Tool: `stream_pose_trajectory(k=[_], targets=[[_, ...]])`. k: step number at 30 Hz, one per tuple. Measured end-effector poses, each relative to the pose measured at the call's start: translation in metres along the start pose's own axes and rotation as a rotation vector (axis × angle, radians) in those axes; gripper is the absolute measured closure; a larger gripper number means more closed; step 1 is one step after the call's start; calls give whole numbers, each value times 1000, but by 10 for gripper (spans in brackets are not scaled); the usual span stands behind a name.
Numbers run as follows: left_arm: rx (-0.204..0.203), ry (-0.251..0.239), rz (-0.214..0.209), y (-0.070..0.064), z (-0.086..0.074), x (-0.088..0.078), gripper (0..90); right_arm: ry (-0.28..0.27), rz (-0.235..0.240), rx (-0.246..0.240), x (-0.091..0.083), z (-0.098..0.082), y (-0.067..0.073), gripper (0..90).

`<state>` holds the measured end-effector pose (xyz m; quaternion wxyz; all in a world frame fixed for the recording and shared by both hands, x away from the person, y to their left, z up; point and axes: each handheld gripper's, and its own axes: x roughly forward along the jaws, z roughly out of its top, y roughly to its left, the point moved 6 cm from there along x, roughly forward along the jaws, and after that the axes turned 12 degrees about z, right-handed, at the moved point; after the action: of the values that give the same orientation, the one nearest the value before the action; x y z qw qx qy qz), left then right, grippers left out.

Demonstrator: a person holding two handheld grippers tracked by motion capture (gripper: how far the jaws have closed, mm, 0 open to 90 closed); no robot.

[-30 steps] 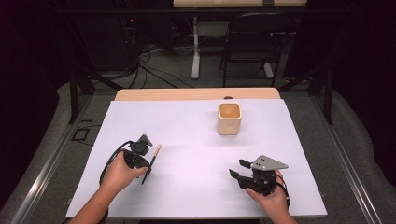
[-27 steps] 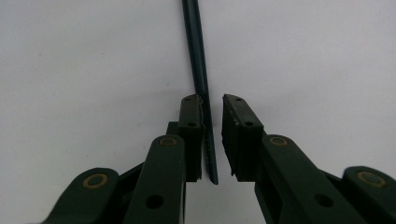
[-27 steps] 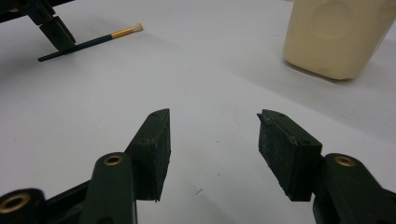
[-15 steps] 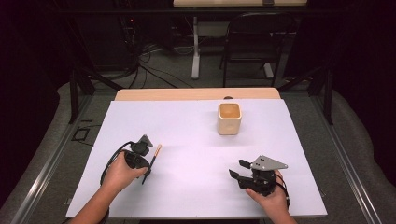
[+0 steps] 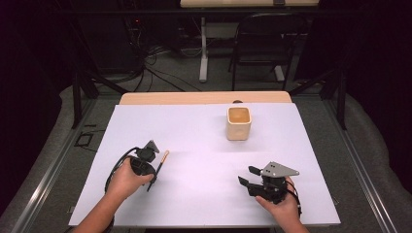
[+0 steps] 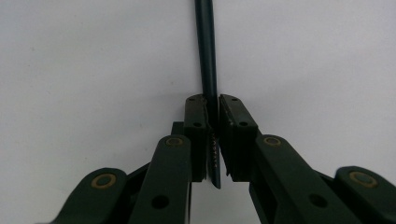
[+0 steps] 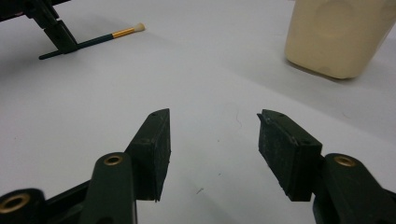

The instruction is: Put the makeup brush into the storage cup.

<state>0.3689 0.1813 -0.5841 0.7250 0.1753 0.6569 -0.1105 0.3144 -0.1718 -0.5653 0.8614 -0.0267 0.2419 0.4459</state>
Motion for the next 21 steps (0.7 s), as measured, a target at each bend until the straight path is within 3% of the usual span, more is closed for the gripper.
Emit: stream_pose_trajectory(k=[21], targets=[[28,40,31,-2,4,0,833,-14,-3,-1,0,1,0,442]])
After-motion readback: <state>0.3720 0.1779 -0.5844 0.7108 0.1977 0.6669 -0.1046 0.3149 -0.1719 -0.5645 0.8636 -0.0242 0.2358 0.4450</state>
